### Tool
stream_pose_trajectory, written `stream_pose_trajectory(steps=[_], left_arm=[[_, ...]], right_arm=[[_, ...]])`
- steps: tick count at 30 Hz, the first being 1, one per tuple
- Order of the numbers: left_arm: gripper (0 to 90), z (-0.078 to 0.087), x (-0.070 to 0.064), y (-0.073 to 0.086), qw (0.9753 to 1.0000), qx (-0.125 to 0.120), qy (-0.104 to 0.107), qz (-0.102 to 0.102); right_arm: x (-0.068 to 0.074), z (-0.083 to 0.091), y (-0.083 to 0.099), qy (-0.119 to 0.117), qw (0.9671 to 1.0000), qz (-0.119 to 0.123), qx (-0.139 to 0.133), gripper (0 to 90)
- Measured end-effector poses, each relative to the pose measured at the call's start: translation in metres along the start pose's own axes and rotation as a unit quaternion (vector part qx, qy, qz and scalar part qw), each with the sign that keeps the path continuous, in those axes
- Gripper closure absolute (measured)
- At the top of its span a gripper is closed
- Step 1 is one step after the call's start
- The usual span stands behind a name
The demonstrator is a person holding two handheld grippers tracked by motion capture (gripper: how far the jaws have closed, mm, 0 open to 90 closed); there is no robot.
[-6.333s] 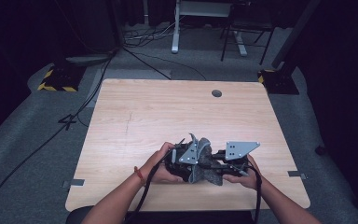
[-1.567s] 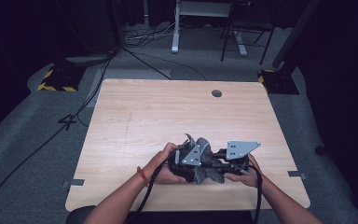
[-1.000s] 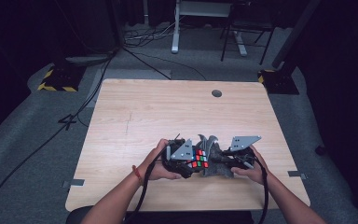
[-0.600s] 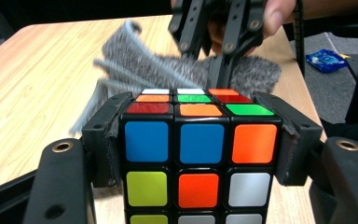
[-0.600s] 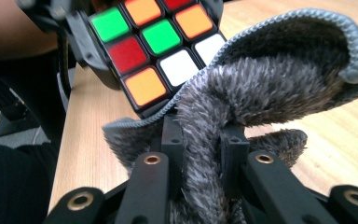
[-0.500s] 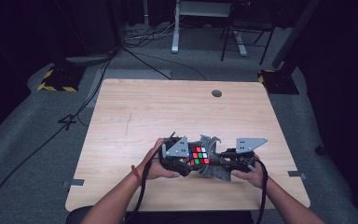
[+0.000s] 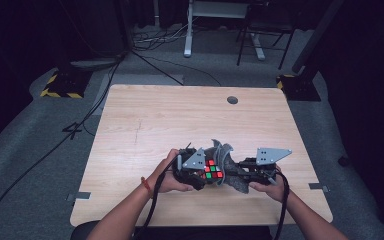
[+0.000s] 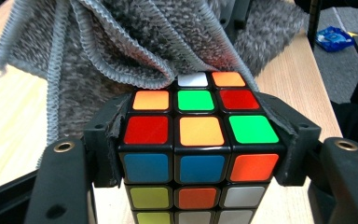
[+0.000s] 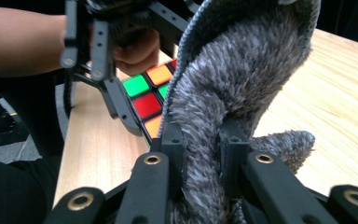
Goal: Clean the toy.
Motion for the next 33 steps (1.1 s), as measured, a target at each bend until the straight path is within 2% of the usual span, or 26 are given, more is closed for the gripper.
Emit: stream_pose_trajectory(steps=[2,6,10,12,15,18,21,25,33], left_arm=[[33.8,0.002,-0.001,-0.002,0.9999,-0.009,-0.005,-0.003],[33.8,0.006,-0.003,-0.006,0.9996,-0.025,-0.005,-0.010],[33.9,0.011,-0.006,-0.012,0.9988,-0.045,-0.002,-0.019],[33.8,0.012,-0.006,-0.011,0.9988,-0.042,-0.002,-0.024],[33.8,0.014,-0.004,-0.009,0.9986,-0.052,0.001,-0.014],[33.6,0.012,-0.001,-0.004,0.9990,-0.045,0.001,-0.006],[33.5,0.010,-0.001,-0.003,0.9993,-0.038,-0.004,-0.005],[33.4,0.012,0.000,-0.004,0.9989,-0.046,-0.002,-0.002],[33.4,0.012,0.001,-0.001,0.9993,-0.033,0.015,-0.002]], right_arm=[[-0.001,0.000,0.000,0.000,1.0000,-0.007,0.001,77.6],[-0.003,-0.006,0.007,0.009,0.9994,-0.012,0.033,77.6],[0.002,-0.019,0.021,0.010,0.9971,0.001,0.075,77.6],[0.007,-0.023,0.023,0.011,0.9963,0.016,0.084,77.6],[0.010,-0.020,0.017,0.006,0.9977,0.019,0.064,77.7],[0.009,-0.012,0.010,0.003,0.9994,0.011,0.034,77.7],[0.008,-0.008,0.005,0.011,0.9994,0.018,0.026,77.7],[0.010,-0.007,0.002,0.019,0.9994,0.025,0.016,77.7],[0.014,0.001,-0.009,0.019,0.9989,0.041,-0.013,77.7]])
Point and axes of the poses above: each handheld gripper's, and its own axes: z roughly backward along the jaws, y roughly out of its underside, x roughly to its left, the point moved 4 cm from there along -z, roughly forward along the jaws, and after that the axes turned 14 degrees about y, right-handed, at the moved point
